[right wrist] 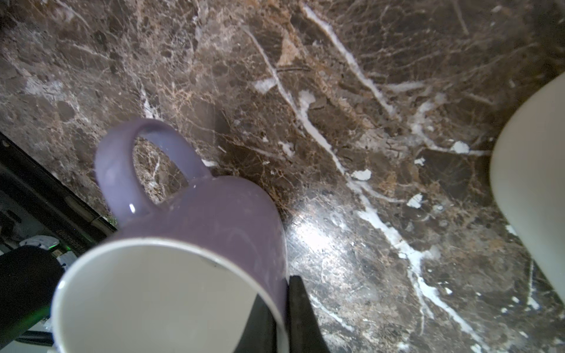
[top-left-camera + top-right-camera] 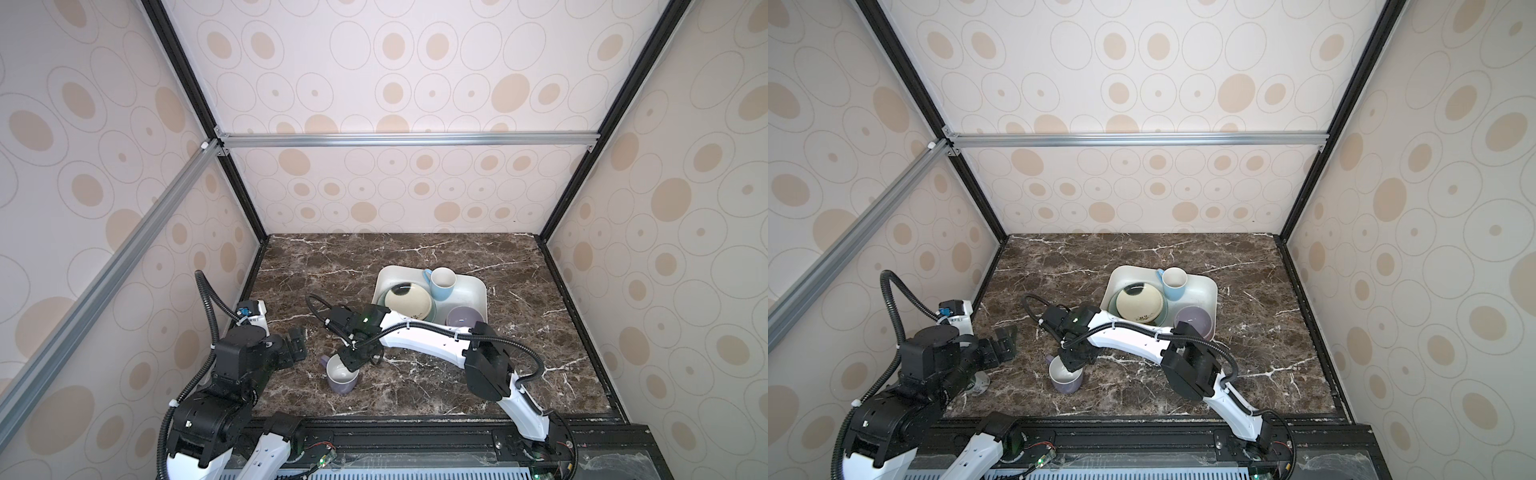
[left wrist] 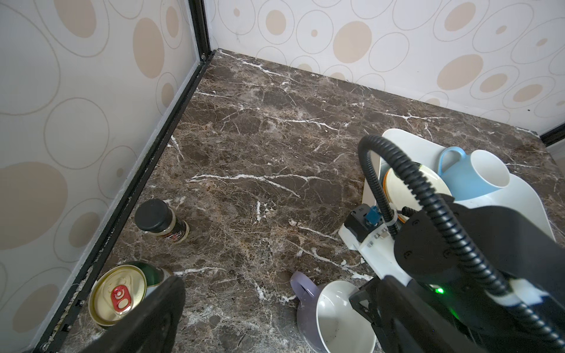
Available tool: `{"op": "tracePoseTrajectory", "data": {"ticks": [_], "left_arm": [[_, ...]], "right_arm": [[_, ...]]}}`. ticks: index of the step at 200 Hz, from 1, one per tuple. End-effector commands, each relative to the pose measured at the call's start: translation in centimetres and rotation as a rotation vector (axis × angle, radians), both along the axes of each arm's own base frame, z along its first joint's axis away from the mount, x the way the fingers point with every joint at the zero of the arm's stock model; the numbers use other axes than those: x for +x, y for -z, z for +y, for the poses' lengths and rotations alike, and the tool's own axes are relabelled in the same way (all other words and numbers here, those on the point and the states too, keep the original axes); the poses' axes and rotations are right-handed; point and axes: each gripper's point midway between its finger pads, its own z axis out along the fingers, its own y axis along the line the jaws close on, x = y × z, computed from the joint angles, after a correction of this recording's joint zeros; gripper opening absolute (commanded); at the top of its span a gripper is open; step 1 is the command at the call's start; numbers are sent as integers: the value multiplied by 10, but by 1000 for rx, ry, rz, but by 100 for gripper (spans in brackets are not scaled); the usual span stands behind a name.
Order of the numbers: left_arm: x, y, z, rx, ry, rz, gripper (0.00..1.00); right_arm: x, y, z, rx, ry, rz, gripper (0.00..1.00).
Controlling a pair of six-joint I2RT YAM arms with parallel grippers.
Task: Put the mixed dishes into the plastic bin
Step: 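Lift the lavender mug with the right gripper and carry it over the bin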
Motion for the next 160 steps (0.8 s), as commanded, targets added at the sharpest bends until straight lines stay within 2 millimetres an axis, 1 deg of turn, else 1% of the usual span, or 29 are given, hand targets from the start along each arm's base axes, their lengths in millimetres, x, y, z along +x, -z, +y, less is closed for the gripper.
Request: {"op": "tracePoseTrajectory", "data": {"ticks": [1,37,57,73,105,131,160], "left_arm": [[-2,-12,6,24,-15,-30,99],[2,-19,6,27,-22,-46,99],[5,-22,5,25,-21,-55,99],[10,-26,4,23,-18,-62,99],[28,-29,-7,8,18,-66,99],[48,-28,-20,-14,53,-62,99],[71,-29,-33,-36,86,-59,99]], "right_arm": [[1,-18,2,6,-13,-25,10],[13,-43,-6,0,-12,-81,9],[26,-60,-17,-3,2,-117,9],[39,-74,-30,-8,23,-150,9],[70,-101,-69,-31,87,-218,9],[98,-116,-110,-49,164,-256,9],[128,-139,-156,-39,257,-302,10]]}}
